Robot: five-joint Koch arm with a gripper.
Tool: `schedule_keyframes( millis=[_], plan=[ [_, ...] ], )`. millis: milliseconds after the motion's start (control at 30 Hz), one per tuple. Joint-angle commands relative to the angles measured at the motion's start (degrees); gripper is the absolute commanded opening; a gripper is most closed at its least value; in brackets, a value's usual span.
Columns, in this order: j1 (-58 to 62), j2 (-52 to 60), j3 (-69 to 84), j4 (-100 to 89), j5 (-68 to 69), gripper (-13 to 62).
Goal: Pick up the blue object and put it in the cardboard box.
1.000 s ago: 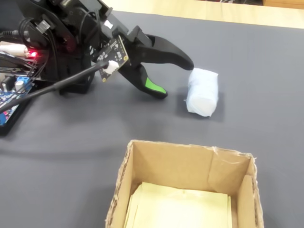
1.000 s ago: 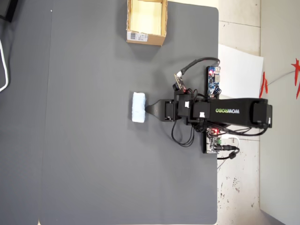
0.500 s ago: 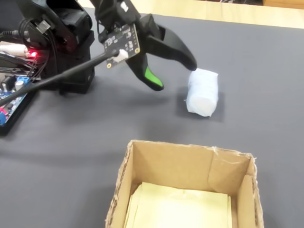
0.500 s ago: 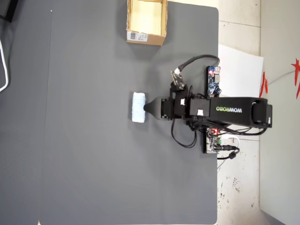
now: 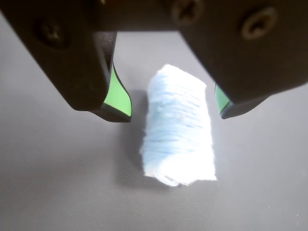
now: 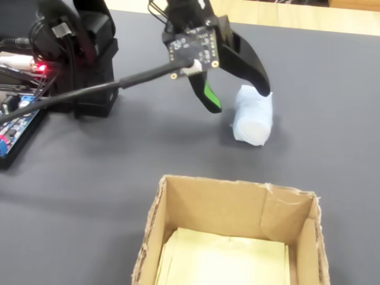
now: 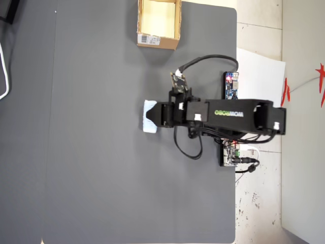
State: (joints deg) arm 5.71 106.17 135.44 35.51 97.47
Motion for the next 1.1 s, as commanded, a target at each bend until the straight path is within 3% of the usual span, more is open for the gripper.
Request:
schedule_keyframes(
  millis=[0, 367, 533, 667, 1067],
  plan=[
    [0.0, -1.67, -5.1, -0.09, 0.7, 33.7],
    [0.18, -13.54, -6.68, -5.19, 3.08, 32.7],
    [0.26, -14.77, -7.21, -6.68, 3.87, 25.8],
    [0.79, -13.62, -5.19, -10.72, 3.69, 20.0],
    [2.72, -3.96, 9.84, -41.22, 6.24, 20.0]
  ],
)
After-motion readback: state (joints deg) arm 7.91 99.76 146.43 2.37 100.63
